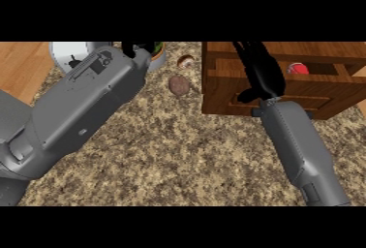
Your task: Pick up the can, place it into the drawer and close the drawer
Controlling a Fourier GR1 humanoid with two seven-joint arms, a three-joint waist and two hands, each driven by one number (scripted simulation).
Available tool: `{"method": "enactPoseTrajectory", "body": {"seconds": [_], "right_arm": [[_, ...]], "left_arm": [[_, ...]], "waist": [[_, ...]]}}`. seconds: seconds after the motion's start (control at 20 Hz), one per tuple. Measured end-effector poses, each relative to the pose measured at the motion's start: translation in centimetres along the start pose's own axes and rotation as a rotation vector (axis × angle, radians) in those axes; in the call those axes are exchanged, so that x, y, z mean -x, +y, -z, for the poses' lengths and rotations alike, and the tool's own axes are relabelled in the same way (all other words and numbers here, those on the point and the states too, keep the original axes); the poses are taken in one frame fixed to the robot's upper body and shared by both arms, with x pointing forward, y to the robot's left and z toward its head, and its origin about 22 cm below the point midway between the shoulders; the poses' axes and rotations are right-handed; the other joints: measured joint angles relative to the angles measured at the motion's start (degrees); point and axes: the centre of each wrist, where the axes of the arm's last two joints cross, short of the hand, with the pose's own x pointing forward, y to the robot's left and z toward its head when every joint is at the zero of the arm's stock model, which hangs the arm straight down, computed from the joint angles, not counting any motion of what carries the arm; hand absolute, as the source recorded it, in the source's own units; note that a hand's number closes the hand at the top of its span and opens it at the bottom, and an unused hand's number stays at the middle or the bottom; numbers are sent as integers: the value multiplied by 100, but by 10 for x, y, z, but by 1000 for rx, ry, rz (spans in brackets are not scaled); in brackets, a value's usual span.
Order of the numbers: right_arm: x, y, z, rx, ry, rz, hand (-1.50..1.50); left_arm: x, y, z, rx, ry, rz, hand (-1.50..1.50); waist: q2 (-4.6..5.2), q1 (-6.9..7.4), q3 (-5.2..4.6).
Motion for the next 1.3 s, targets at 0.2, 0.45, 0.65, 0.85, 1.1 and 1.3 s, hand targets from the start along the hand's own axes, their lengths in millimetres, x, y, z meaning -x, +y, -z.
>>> {"method": "enactPoseTrajectory", "body": {"seconds": [0.2, 0.45, 0.65, 0.85, 1.1, 1.3], "right_arm": [[11, 4, 7, 31, 12, -22, -150], [17, 4, 18, 66, 36, -41, -150], [23, 0, 28, 94, 62, -48, -150], [23, -6, 37, 112, 83, -51, -150], [25, -14, 47, 97, 96, -76, -150], [24, -19, 52, 84, 105, -80, -150]], "left_arm": [[-5, 12, -3, 6, 0, -9, -150], [-11, 21, -5, 10, 0, -12, -150], [-17, 24, -6, 8, -7, -9, -150], [-15, 29, -11, 21, -9, -8, -150], [-22, 29, -16, 32, -19, -8, -150], [-22, 32, -19, 36, -13, -6, -150]], "waist": [[7, 86, -5], [60, 127, 14], [126, 169, 55], [166, 223, 79], [226, 278, 105], [264, 314, 117]]}}
